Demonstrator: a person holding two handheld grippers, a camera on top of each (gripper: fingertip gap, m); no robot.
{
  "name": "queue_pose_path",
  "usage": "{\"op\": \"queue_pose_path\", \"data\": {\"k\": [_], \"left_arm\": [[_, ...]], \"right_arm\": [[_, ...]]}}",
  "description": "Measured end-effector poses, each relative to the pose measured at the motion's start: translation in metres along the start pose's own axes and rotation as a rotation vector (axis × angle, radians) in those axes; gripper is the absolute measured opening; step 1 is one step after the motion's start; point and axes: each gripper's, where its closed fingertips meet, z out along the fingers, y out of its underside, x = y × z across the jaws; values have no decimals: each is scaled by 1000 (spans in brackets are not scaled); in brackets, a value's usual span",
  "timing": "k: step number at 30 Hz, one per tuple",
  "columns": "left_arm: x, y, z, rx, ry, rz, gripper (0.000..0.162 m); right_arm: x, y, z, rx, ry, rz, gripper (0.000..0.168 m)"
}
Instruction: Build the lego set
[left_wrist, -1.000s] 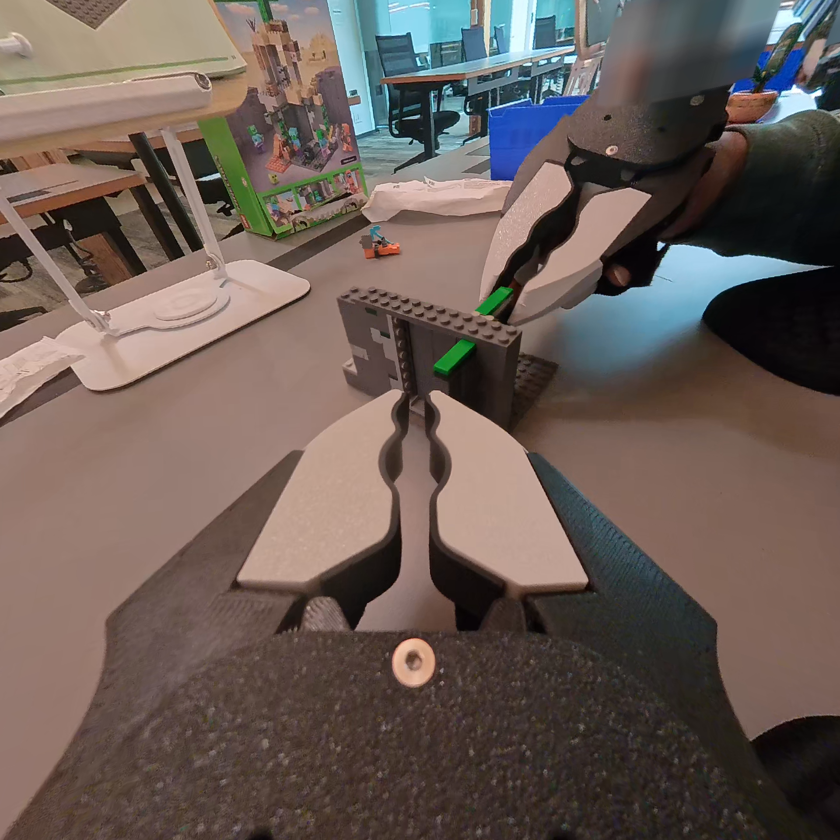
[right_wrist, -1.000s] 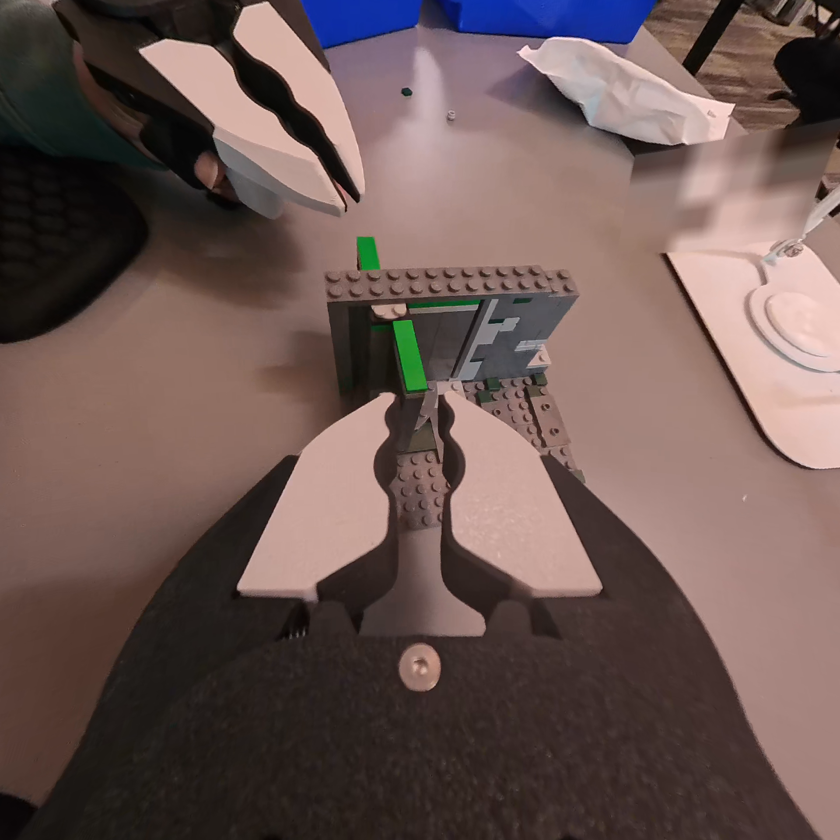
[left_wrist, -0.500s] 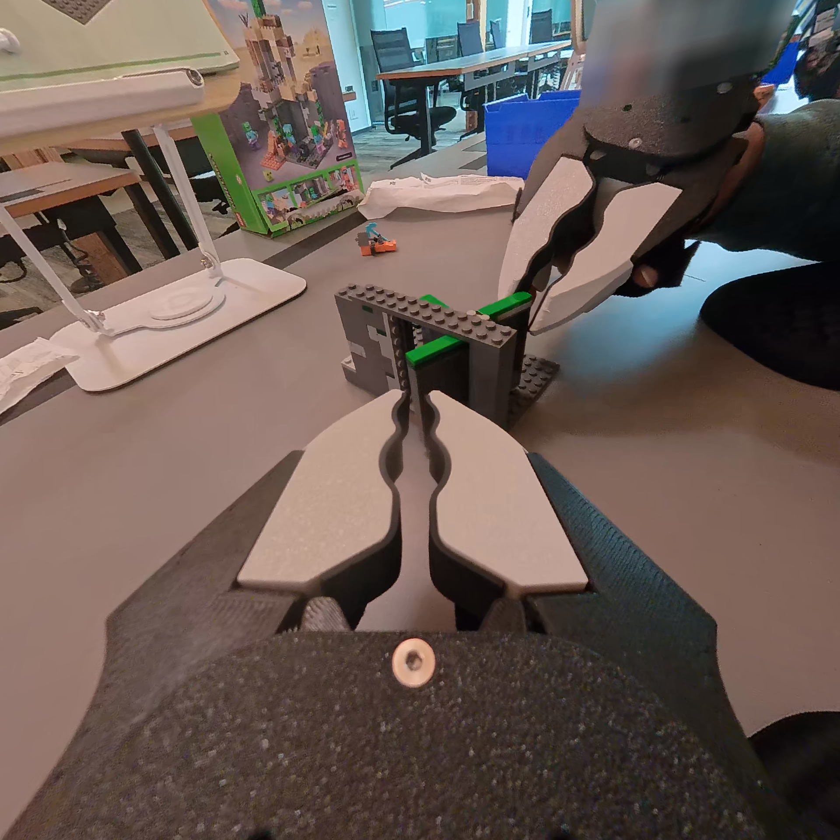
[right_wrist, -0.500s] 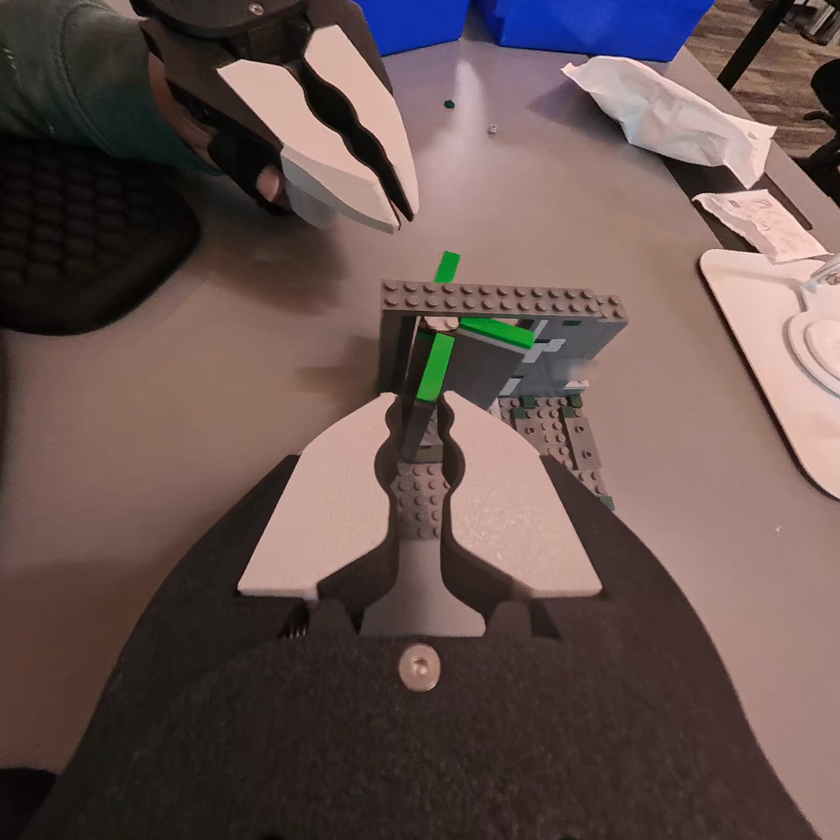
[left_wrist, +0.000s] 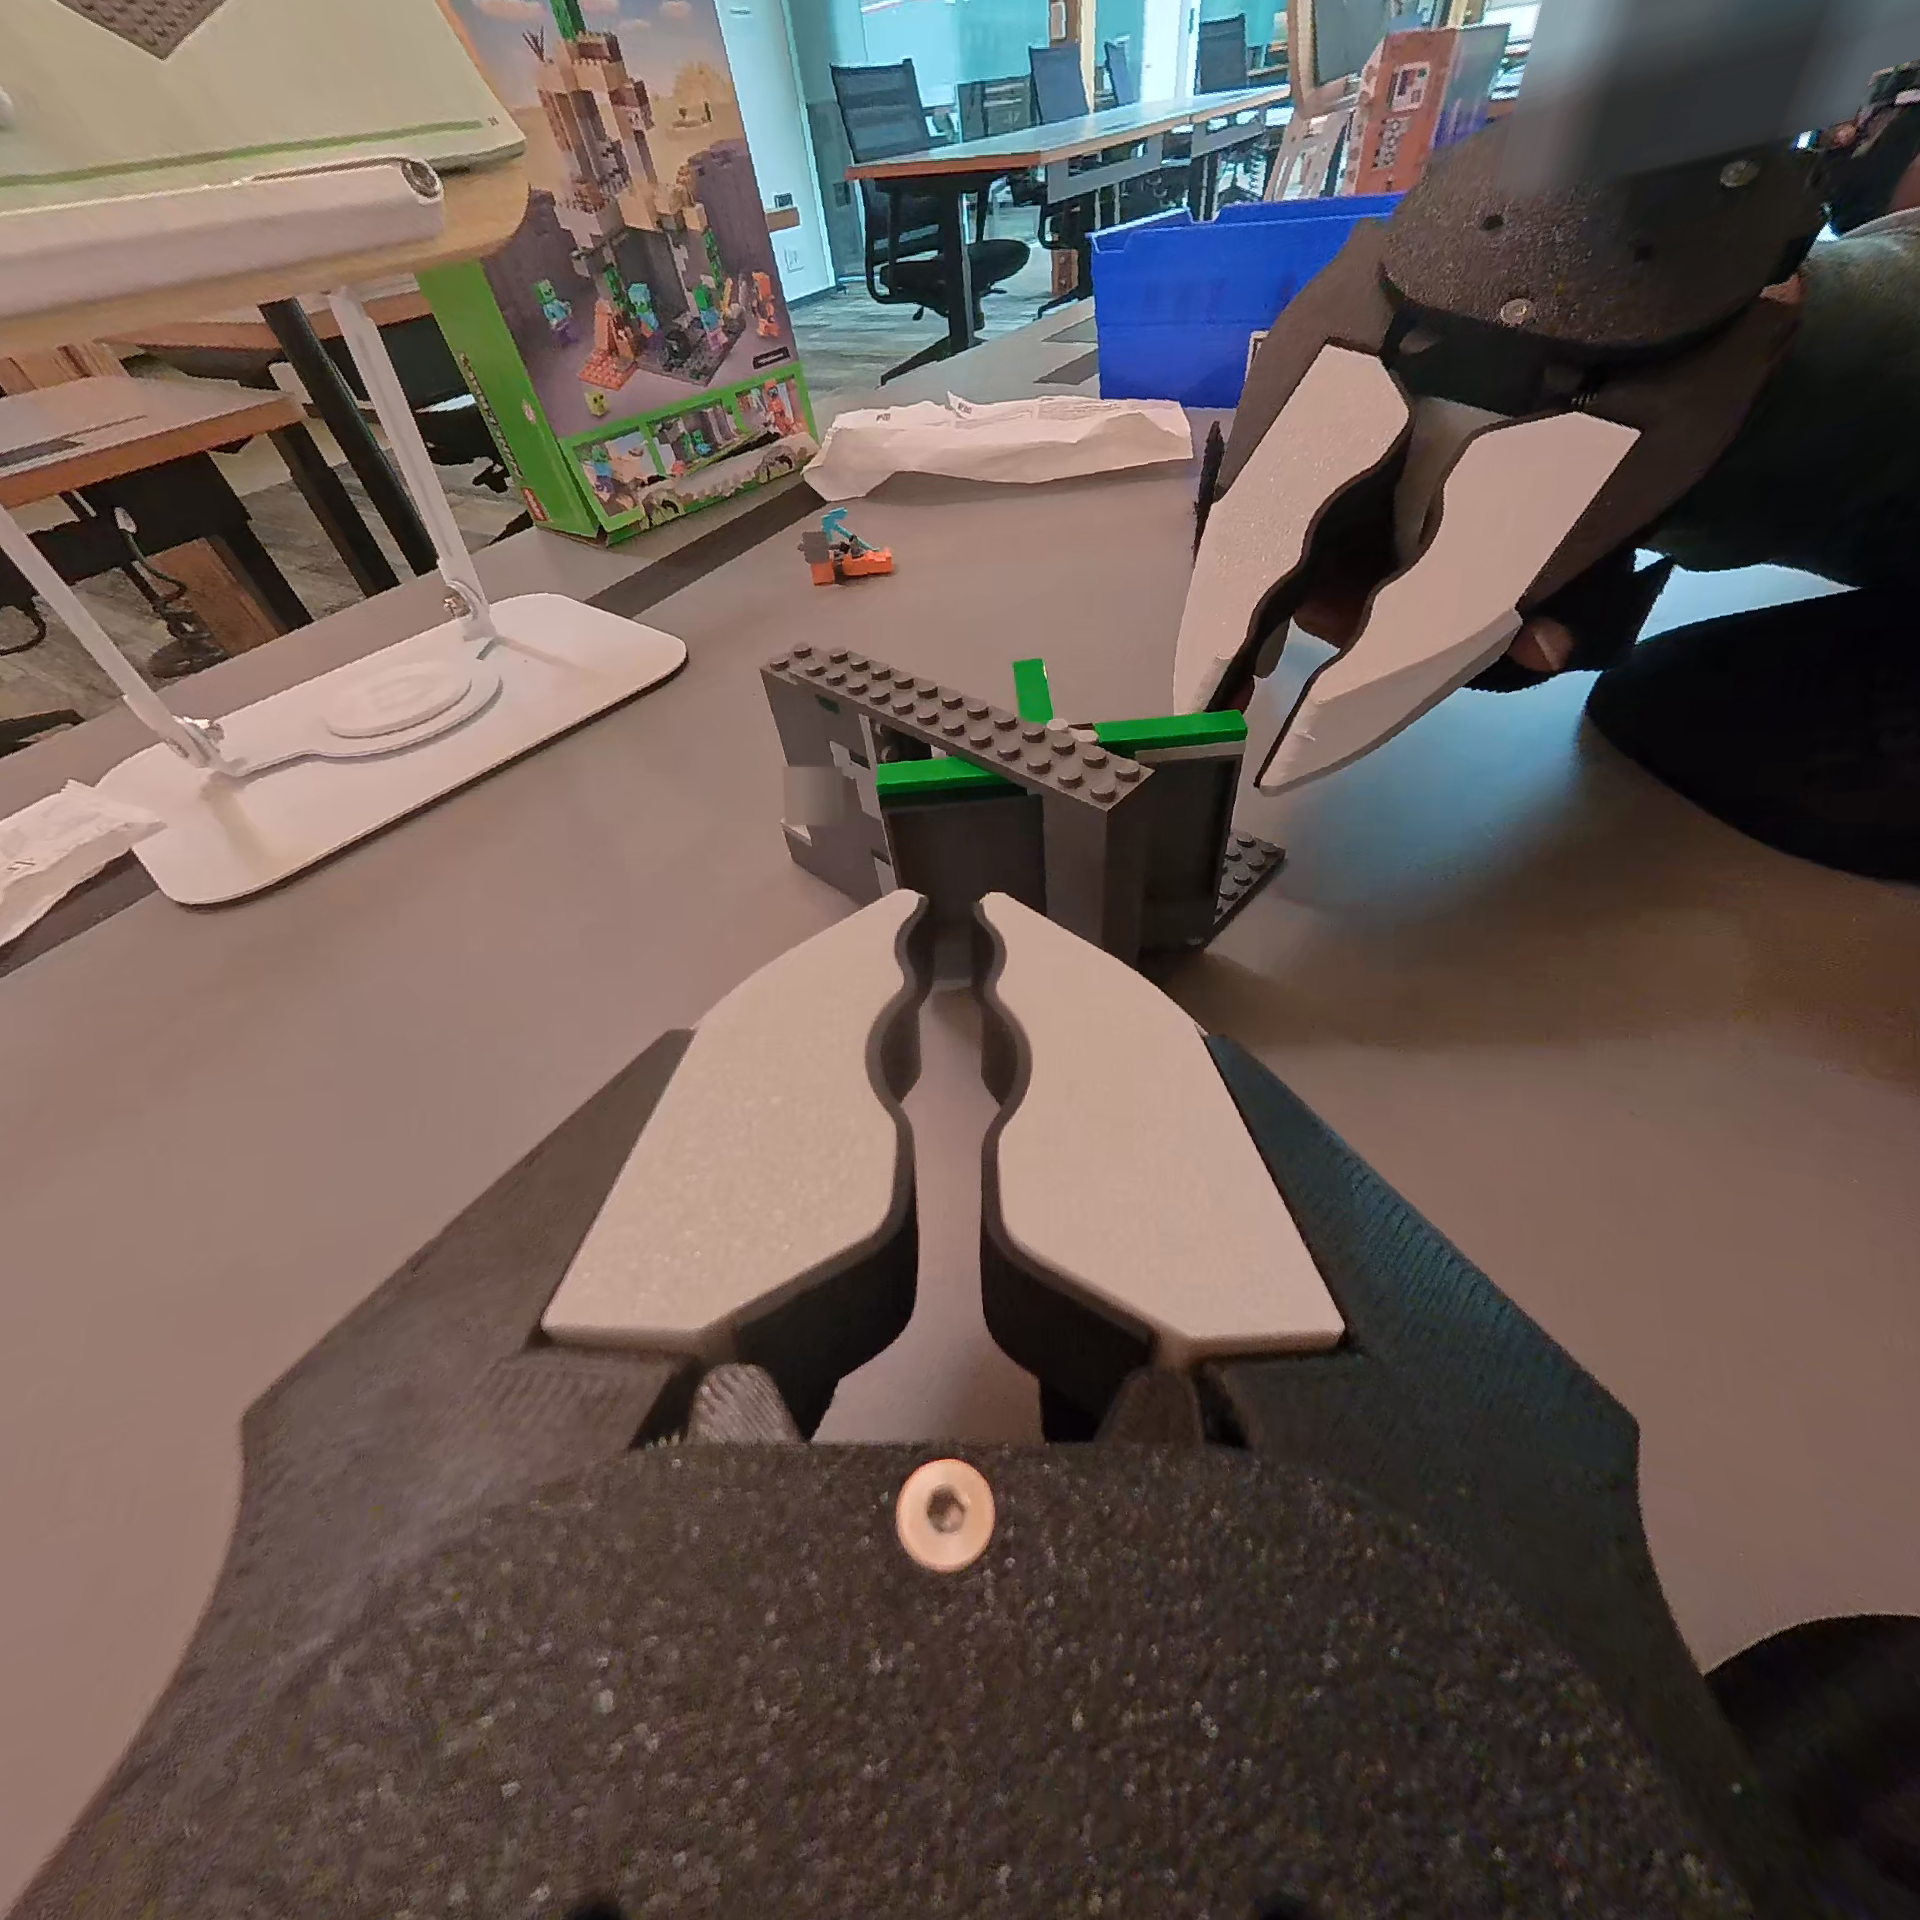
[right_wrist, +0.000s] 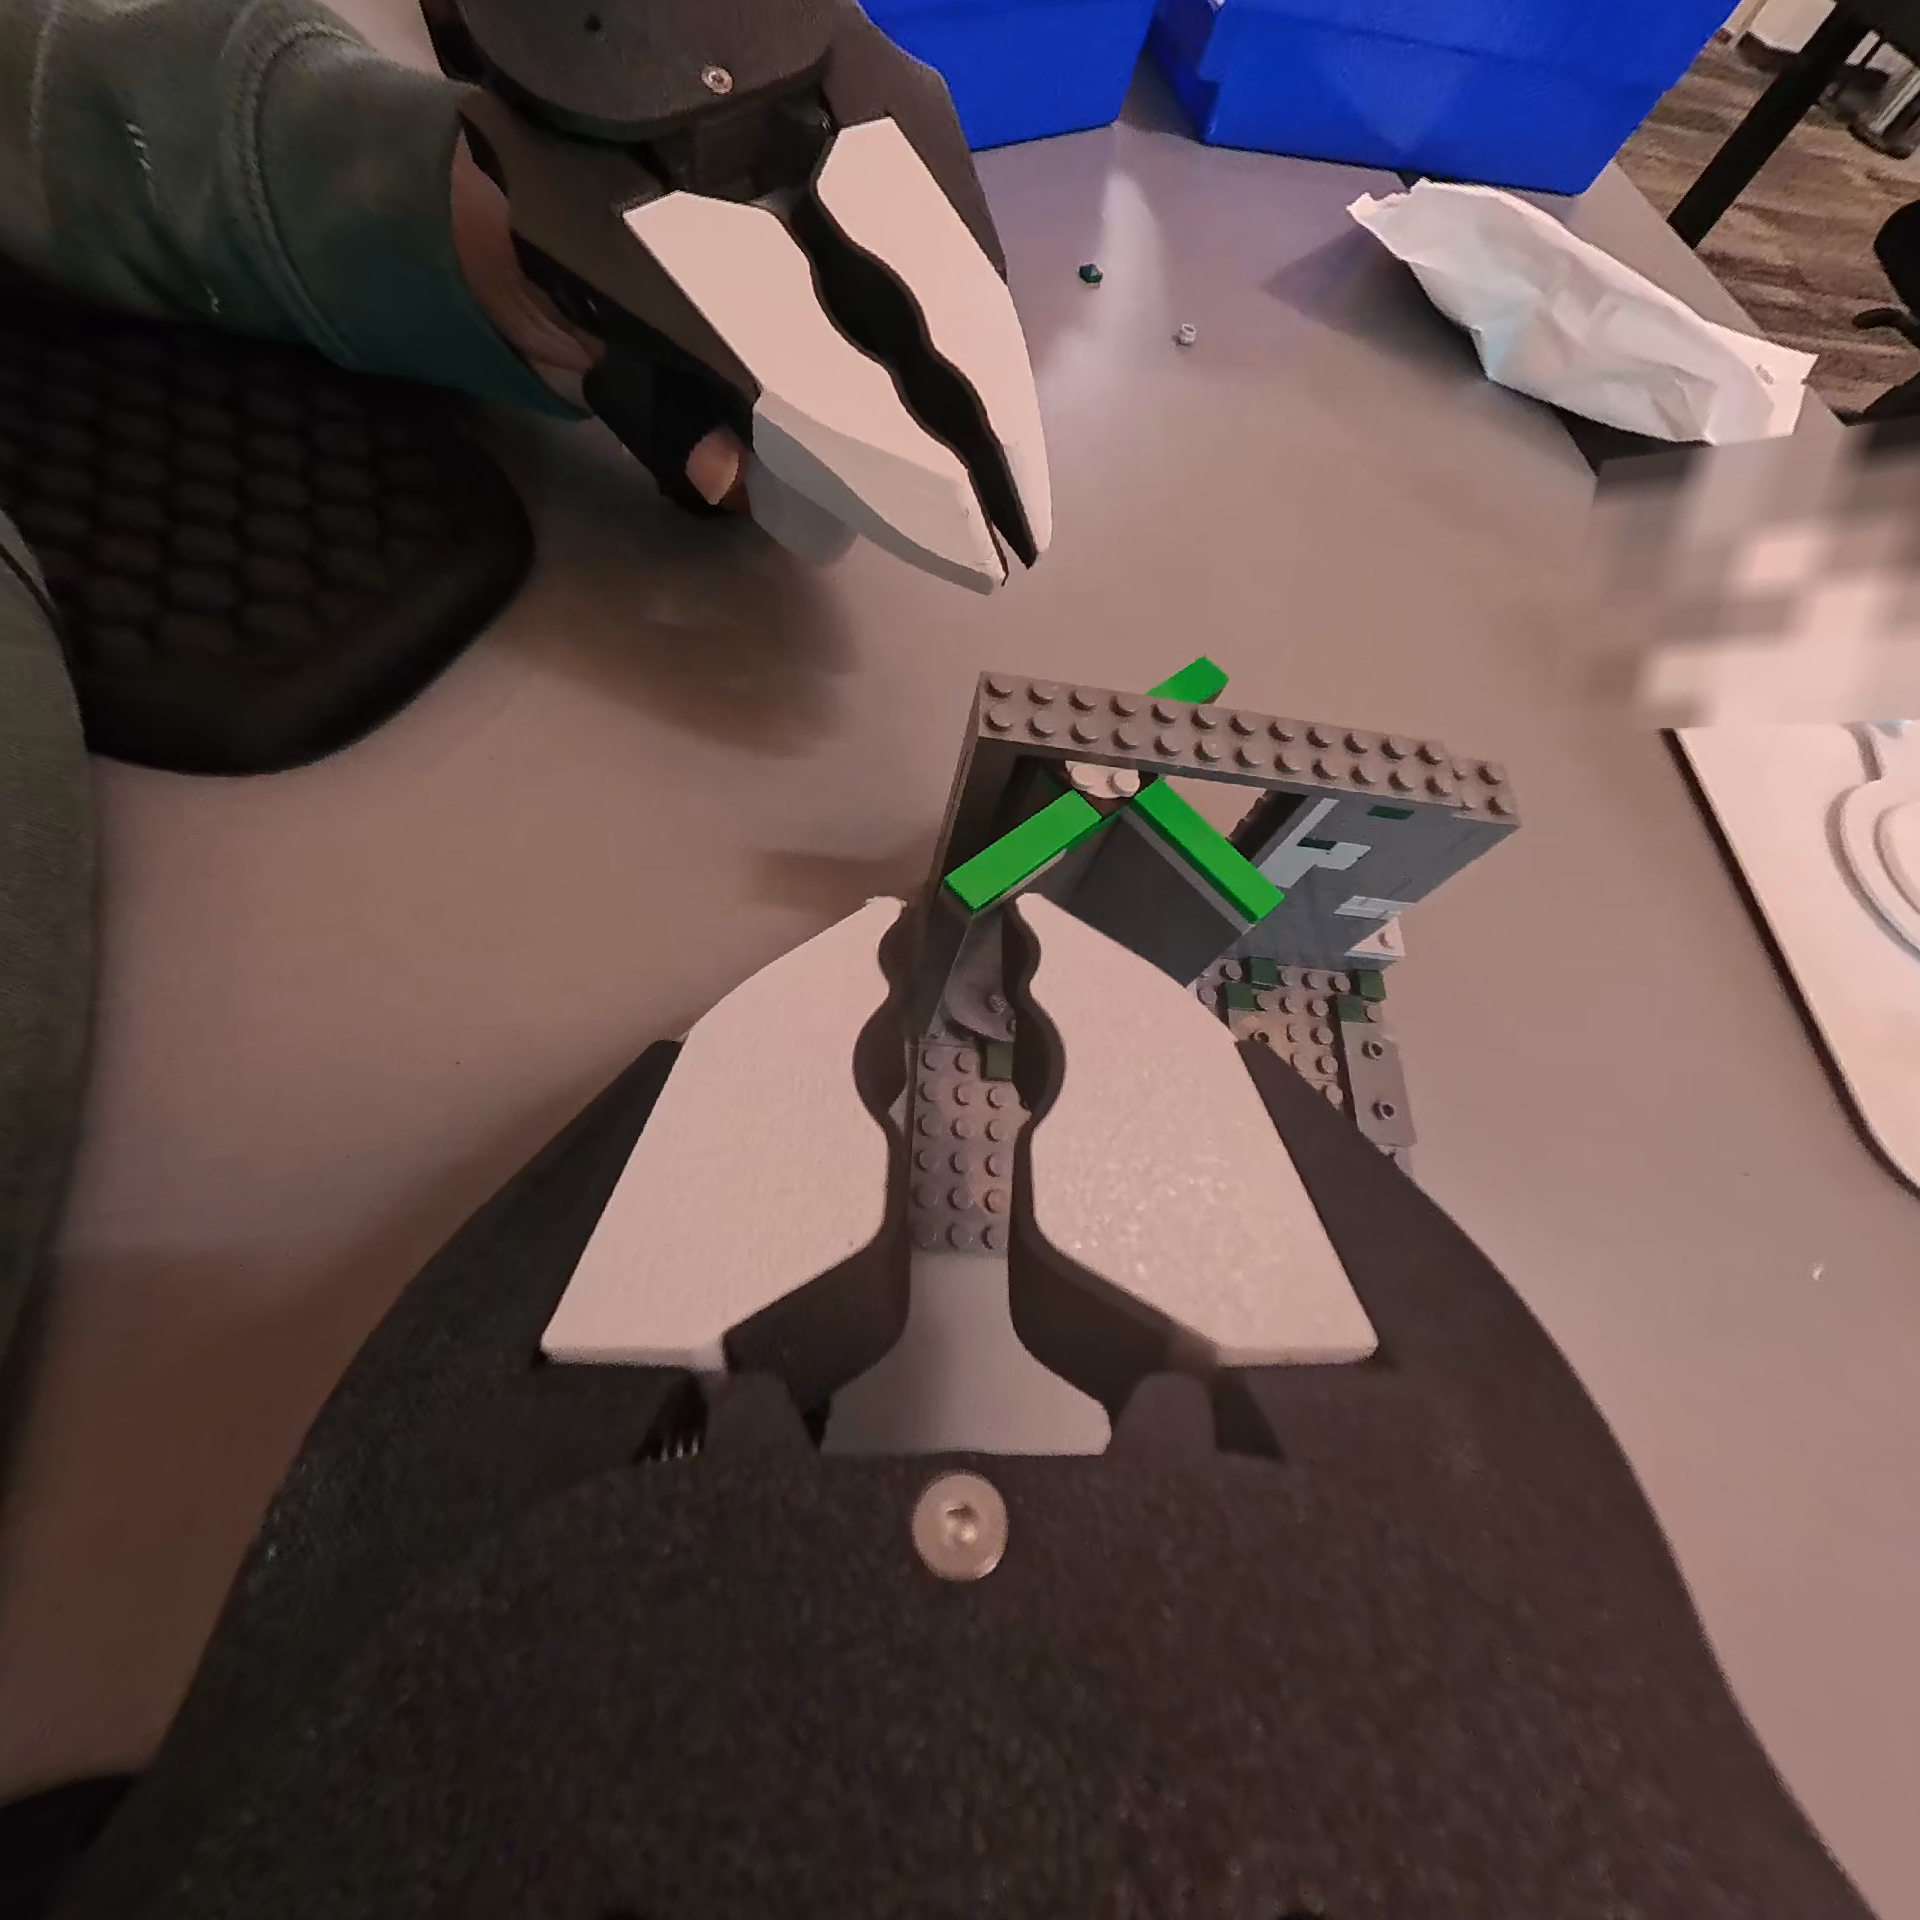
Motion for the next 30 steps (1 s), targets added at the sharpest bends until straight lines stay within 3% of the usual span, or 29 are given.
{"op": "queue_pose_path", "data": {"k": [20, 30], "left_arm": [[1, 0, 0, -1, 4, 4, 6], [1, 0, 0, -1, 5, 5, 6]], "right_arm": [[41, 13, -5, -49, 143, 29, 16], [27, 11, -3, -38, 87, 23, 15]]}}
